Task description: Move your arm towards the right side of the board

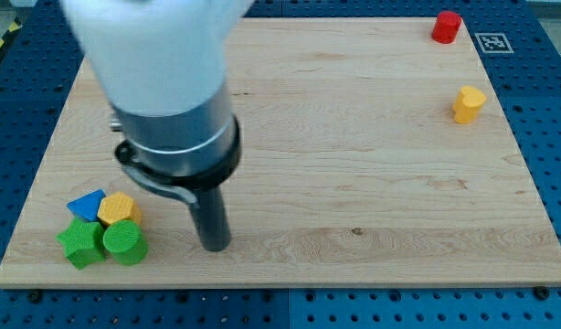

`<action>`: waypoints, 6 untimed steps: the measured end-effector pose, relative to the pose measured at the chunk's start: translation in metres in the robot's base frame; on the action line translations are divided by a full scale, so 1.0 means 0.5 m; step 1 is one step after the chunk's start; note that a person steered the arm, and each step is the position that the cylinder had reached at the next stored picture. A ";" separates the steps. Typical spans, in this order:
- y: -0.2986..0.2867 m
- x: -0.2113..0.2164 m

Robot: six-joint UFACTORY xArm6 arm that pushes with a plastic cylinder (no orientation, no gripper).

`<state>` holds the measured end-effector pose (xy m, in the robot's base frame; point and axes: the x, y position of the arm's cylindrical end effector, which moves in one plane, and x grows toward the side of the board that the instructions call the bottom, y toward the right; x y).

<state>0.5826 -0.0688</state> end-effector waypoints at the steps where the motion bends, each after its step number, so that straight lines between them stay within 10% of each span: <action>1: 0.043 -0.012; 6: 0.239 -0.048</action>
